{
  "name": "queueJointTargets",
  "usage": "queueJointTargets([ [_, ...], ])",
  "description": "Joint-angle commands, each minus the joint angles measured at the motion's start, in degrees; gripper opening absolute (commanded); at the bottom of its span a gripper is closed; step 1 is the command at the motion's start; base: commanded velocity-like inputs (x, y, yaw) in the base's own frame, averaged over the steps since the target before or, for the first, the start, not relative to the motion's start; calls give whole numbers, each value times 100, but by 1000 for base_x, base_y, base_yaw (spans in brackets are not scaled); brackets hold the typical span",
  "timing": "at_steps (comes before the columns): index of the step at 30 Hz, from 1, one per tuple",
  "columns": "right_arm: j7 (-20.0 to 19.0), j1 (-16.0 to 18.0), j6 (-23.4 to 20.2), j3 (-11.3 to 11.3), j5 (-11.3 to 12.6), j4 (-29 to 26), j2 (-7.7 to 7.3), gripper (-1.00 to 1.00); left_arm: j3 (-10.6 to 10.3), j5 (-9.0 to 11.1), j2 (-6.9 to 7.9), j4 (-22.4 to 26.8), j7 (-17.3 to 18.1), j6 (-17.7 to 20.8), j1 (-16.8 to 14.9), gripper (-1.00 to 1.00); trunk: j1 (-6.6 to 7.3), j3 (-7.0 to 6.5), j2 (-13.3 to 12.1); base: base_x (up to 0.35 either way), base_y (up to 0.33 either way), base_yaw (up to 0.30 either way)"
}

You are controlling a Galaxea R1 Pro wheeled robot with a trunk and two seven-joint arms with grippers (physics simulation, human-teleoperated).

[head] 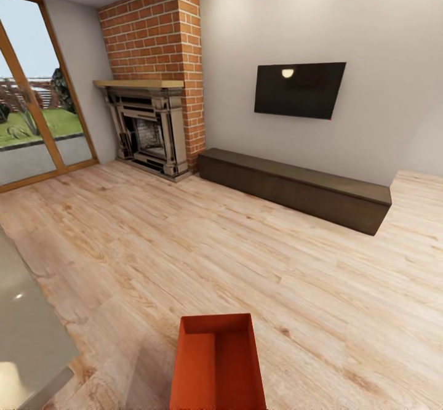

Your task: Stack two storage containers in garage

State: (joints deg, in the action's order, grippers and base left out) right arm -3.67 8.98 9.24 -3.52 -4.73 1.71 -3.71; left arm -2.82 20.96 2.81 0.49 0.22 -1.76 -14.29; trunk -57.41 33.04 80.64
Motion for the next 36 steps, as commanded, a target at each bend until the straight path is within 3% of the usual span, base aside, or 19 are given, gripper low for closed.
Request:
queueJointTargets([
  [1, -2, 8, 34, -31, -28, 17, -4, 100, -29, 40, 0, -5, 3, -17, -3, 100, 0, 15, 3, 0, 0, 0],
  [36, -13, 10, 34, -27, -28, 14, 27, 100, -28, 40, 0, -5, 2, -17, -3, 100, 0, 343, 3, 0, 0, 0],
])
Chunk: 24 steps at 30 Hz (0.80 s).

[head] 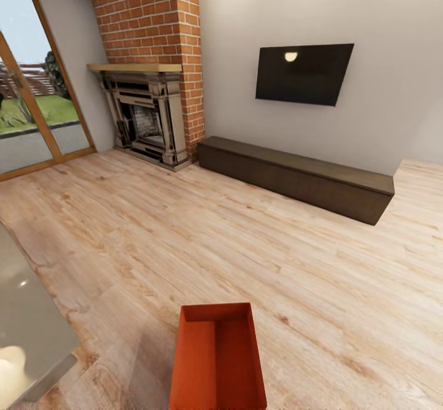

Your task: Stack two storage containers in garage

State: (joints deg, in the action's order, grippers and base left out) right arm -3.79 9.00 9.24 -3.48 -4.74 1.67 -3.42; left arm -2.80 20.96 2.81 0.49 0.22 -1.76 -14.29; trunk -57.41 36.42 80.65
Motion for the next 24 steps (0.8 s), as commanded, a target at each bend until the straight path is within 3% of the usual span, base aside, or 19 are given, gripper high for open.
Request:
queueJointTargets([
  [1, -1, 8, 34, -30, -27, 18, 1, 100, -31, 40, 0, -5, 3, -17, -3, 100, 0, 14, 2, 0, 0, 0],
  [24, 78, 7, 42, -21, -19, 18, 9, 100, -33, 40, 0, -5, 4, -17, -3, 100, 0, 230, 2, 0, 0, 0],
])
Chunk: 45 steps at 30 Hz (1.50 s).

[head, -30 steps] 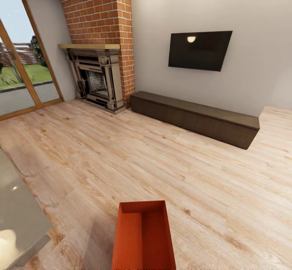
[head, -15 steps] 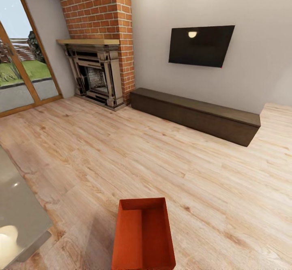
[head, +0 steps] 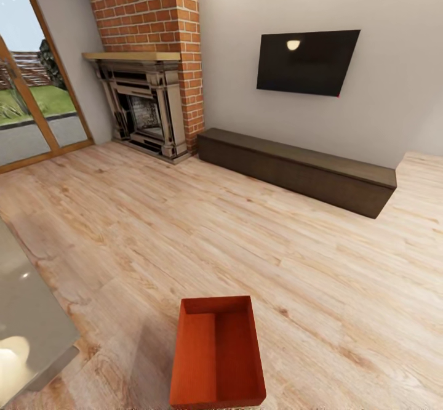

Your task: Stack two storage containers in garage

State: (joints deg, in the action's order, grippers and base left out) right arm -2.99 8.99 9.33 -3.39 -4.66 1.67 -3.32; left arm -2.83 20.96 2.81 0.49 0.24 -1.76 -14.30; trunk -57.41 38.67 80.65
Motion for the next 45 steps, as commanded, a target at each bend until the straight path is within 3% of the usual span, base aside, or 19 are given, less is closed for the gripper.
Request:
queueJointTargets([
  [1, -1, 8, 34, -30, -27, 18, -2, 100, -32, 40, 0, -5, 3, -17, -3, 100, 0, 14, 2, 0, 0, 0],
  [45, 0, 7, 99, -30, -26, 18, -53, 100, -31, 40, 0, -5, 2, -17, -3, 100, 0, 426, 2, 0, 0, 0],
])
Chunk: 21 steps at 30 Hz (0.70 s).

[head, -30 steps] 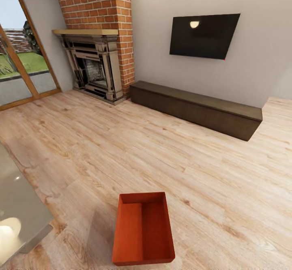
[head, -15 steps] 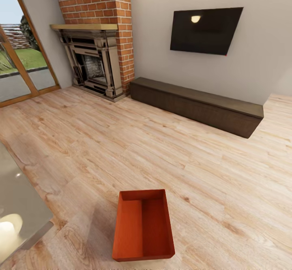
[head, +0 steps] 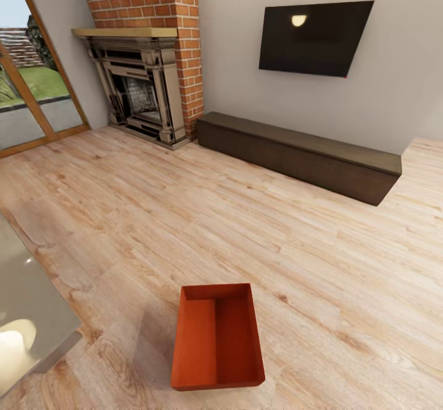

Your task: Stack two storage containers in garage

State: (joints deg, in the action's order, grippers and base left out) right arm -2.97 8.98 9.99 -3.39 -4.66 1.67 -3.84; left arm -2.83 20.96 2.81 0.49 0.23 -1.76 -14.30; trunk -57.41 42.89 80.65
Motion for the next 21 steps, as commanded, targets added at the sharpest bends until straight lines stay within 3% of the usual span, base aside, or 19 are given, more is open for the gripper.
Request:
queueJointTargets([
  [1, -2, 7, 33, -32, -26, 18, -2, 100, -30, 40, 0, -5, 3, -17, -3, 100, 0, 13, 2, 0, 0, 0],
  [13, -2, 7, 30, -30, -26, 18, -10, 100, 12, 68, -27, -3, 20, -19, -3, 100, 0, 126, 2, 0, 0, 0],
  [15, -4, 7, 30, -30, -26, 18, -6, 100, 22, 67, -105, -7, 41, -19, -3, 100, 0, 145, 2, 0, 0, 0],
  [16, -3, 7, 35, -30, -26, 18, -6, 100, 7, 68, -219, -12, 51, -18, -3, 100, 0, 154, 2, 0, 0, 0],
  [21, -2, 9, 38, -30, -26, 18, -11, 100, -6, 101, -255, -26, 55, -17, -3, 100, 0, 201, 2, 0, 0, 0],
])
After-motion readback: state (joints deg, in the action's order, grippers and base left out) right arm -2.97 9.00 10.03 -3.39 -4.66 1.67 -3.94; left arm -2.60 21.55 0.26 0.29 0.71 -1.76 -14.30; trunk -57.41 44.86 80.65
